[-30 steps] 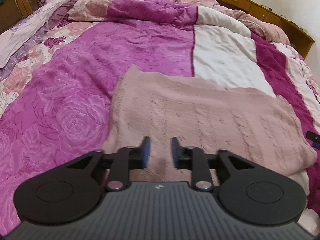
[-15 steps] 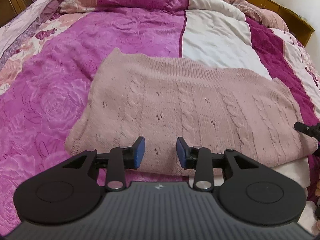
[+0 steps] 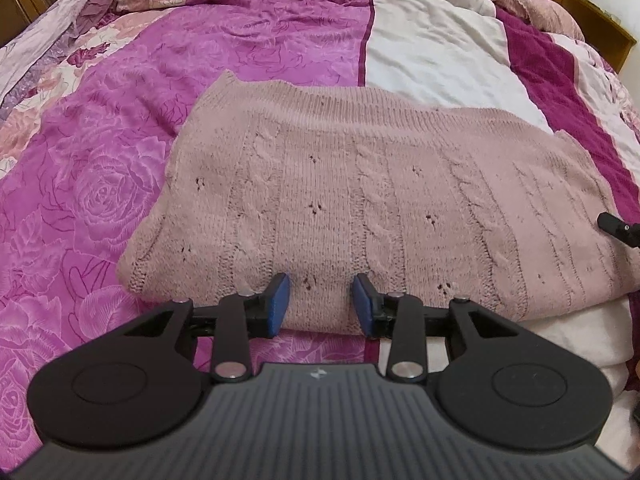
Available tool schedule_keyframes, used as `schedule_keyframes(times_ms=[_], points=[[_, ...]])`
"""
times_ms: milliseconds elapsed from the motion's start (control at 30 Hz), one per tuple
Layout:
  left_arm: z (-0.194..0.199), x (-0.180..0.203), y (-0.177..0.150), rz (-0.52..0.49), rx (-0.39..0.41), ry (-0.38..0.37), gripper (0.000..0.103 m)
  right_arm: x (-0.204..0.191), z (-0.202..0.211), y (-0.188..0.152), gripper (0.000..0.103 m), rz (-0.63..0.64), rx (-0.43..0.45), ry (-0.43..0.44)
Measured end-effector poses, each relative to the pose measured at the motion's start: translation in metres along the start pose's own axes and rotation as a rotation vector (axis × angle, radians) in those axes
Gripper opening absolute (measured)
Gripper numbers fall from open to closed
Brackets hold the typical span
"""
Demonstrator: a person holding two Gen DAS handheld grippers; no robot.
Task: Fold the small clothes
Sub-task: 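Grasp the side edge of the folded cardigan with the right gripper, then fold the held edge over the cardigan with the right gripper, release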
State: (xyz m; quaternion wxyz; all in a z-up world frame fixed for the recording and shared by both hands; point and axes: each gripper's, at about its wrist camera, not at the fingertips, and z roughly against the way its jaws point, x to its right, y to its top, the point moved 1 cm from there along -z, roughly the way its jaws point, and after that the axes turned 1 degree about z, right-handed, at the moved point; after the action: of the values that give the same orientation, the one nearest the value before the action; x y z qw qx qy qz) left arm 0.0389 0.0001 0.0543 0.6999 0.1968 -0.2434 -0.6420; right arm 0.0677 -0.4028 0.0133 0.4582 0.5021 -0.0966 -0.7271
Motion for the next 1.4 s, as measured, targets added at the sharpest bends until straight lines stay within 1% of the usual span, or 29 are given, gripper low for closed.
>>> schedule_keyframes(times_ms=[100,300,500,633,700,733,800,933,1133,1400], points=[[0.000,0.000,0.001,0.002,-0.005,-0.001,0.044,0.004,0.002,0.002,0.035,-0.034,0.011,0.046],[-0.001,-0.001,0.001,0.007,-0.011,-0.004,0.044,0.008,-0.004,0.001,0.037,-0.057,-0.016,0.012],[-0.002,-0.001,0.000,0.006,-0.011,-0.002,0.045,0.014,-0.008,-0.001,0.038,-0.106,-0.011,0.022],[-0.004,0.000,-0.001,-0.001,-0.012,0.004,0.045,0.012,-0.009,-0.003,0.038,-0.084,-0.008,0.017],[-0.004,0.000,-0.001,-0.003,-0.012,0.006,0.045,0.009,-0.008,-0.002,0.031,-0.069,-0.004,0.025],[-0.004,0.000,-0.001,-0.002,-0.013,0.005,0.045,0.008,-0.006,-0.002,0.031,-0.066,0.003,0.037],[-0.004,0.000,-0.001,-0.001,-0.014,0.003,0.046,0.007,-0.006,-0.002,0.031,-0.064,0.011,0.053],[-0.005,-0.001,-0.001,0.002,-0.015,-0.001,0.046,0.010,-0.010,-0.002,0.033,-0.094,-0.002,0.035],[-0.005,-0.001,-0.002,-0.002,-0.016,0.000,0.046,0.013,-0.010,-0.001,0.032,-0.116,-0.003,0.044],[-0.003,-0.002,-0.002,-0.014,-0.024,-0.004,0.047,0.002,-0.003,-0.003,0.028,-0.032,0.041,0.030]])
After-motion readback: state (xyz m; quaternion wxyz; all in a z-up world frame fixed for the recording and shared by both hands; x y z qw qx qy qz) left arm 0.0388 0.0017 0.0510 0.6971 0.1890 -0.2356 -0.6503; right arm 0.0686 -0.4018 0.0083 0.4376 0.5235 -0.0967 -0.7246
